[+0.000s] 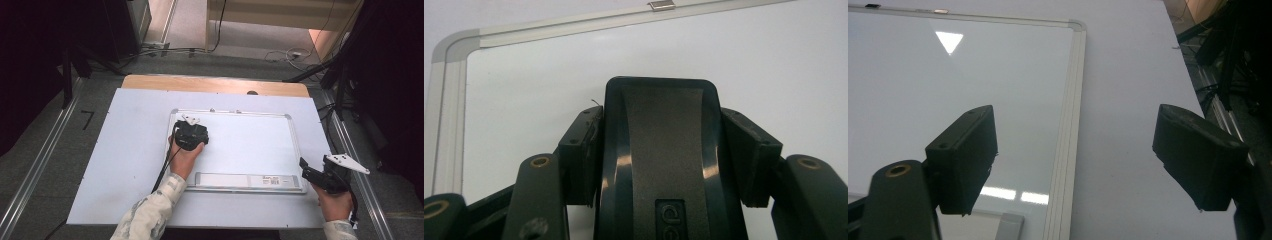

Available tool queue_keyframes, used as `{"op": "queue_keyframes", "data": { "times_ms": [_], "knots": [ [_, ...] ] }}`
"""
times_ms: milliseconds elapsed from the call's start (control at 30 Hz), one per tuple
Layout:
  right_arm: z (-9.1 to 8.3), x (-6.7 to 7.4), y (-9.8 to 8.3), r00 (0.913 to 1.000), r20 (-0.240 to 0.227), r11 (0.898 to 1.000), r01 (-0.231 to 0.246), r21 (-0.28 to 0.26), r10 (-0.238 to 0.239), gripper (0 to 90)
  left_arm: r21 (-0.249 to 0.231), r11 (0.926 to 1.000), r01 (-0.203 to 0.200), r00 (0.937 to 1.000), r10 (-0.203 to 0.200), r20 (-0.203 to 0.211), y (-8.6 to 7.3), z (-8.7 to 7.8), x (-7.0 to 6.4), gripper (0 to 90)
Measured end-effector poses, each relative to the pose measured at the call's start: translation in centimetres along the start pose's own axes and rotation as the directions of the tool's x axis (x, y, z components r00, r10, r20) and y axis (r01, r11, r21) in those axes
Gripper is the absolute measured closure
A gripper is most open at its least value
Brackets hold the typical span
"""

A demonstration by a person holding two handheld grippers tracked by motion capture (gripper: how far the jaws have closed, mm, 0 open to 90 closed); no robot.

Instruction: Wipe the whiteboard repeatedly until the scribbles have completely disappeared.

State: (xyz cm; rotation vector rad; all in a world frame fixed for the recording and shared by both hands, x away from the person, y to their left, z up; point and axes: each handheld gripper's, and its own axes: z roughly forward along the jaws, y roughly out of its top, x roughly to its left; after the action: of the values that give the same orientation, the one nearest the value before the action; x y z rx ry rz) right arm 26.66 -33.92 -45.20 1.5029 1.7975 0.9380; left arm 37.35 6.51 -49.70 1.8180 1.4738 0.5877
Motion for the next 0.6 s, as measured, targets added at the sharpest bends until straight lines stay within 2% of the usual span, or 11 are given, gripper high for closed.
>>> {"op": "queue_keyframes", "data": {
  "times_ms": [600],
  "knots": [
    [-0.1, -0.1, -0.1, 1.0000, -0.002, 1.000, -0.003, -0.001, 0.003, 16.7, -0.005, 0.9991, 0.042, 0.9983, -0.043, -0.039, 1.7, 1.5, 2.9, 40.6]
  ]
}}
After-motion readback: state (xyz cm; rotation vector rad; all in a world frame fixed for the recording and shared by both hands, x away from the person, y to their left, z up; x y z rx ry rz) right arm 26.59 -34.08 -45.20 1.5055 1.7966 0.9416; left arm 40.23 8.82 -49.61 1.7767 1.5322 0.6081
